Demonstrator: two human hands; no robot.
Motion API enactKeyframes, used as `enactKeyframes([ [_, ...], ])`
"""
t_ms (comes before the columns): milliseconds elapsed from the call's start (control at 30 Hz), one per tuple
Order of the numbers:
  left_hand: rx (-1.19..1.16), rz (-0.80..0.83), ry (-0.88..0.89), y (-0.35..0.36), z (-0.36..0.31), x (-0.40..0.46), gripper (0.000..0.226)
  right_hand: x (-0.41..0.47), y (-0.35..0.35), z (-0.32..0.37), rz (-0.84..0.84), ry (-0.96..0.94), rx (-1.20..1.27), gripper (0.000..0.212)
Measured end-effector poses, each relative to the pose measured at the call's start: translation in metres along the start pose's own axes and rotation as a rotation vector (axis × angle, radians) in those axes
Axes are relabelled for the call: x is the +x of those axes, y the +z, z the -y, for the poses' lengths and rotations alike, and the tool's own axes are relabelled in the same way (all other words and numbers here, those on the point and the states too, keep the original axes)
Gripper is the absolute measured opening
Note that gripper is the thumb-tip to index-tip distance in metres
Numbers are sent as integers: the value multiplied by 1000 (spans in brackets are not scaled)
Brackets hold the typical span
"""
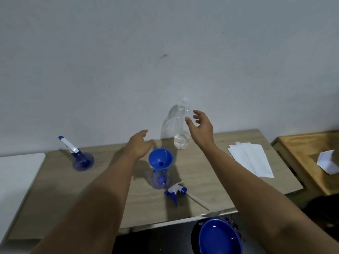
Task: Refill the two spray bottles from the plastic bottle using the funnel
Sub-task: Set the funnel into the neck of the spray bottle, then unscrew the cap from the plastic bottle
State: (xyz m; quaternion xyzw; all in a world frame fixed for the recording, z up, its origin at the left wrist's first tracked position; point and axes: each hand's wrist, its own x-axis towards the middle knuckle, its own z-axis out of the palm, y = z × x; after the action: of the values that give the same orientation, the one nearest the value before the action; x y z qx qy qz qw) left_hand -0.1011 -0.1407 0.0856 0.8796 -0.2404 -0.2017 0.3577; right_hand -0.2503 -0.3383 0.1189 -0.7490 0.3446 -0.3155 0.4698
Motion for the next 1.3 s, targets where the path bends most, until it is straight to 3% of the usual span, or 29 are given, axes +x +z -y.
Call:
enactKeyframes([
  [167, 13, 93, 151, 20, -73, 45, 87, 69, 12, 21, 115, 39, -112, 73],
  [367, 26, 174, 184, 51, -104, 66, 98, 76, 22, 8, 102, -66, -77, 30],
  [633, -96, 172, 184, 75, -116, 28, 105, 32, -17, -2, 61, -92, -17, 27],
  [1067, -38, 139, 240, 116, -105, -60, 100, -38, -73, -9, 74, -79, -68, 40],
  [1300, -5, 90, 242, 120, -99, -70, 95, -44, -79, -9, 151, -106, 0, 30],
])
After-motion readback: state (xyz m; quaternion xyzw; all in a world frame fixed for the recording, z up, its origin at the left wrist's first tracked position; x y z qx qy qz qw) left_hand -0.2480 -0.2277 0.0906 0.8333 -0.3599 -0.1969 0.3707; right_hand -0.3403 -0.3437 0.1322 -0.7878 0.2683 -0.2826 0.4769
